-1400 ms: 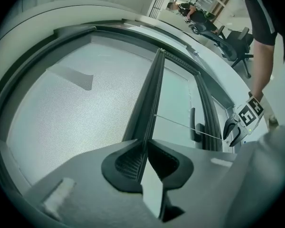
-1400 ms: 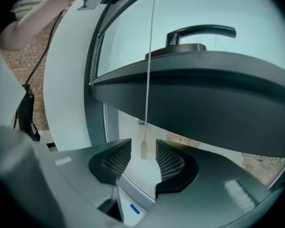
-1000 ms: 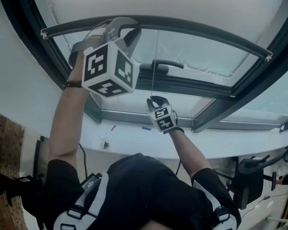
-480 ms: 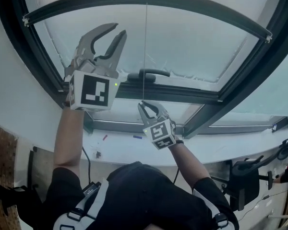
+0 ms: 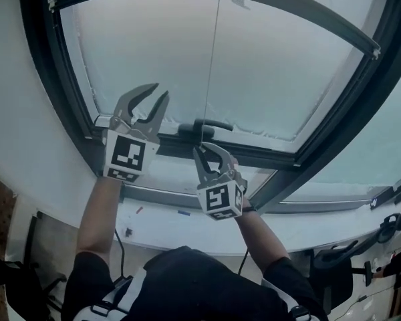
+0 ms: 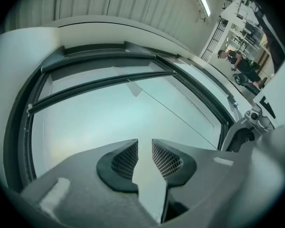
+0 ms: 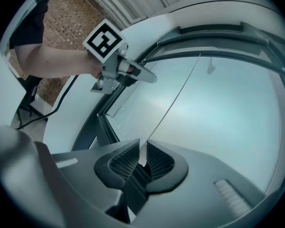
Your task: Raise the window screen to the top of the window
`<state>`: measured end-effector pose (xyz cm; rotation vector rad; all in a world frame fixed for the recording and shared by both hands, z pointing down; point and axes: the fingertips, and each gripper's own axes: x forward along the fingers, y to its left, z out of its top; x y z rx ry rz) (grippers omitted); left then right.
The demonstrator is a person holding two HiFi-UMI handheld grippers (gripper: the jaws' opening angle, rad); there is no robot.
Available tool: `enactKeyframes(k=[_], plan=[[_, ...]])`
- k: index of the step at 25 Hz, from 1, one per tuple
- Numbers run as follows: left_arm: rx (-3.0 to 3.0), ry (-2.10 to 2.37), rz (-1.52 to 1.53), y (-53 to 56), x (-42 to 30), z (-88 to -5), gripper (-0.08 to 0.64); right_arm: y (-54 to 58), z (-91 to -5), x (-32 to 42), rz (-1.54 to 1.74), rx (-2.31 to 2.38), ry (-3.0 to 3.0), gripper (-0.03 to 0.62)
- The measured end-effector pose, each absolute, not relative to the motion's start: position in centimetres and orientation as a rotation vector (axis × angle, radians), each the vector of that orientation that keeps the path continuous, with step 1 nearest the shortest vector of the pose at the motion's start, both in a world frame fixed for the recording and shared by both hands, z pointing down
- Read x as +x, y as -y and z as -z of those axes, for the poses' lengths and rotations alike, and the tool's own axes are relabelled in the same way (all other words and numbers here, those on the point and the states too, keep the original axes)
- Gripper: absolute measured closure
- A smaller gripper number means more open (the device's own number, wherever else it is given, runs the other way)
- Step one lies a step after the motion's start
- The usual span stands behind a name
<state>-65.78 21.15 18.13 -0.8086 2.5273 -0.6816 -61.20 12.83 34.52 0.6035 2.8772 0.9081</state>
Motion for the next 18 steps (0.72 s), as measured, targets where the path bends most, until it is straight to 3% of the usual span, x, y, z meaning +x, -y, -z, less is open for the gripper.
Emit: enactKeyframes(k=[6, 18], plan=[[-0.928, -2.597, 0.426, -21.3, -65.5, -19.8, 0.465, -12.9, -30.5, -63.1, -0.76, 0.635, -2.871, 0.543], [-1.003, -2.647, 0.274, -21.9, -63.3, -22.1, 0.466, -12.9, -25.0, -61.4, -0.773, 0.515, -2.76, 0.543]])
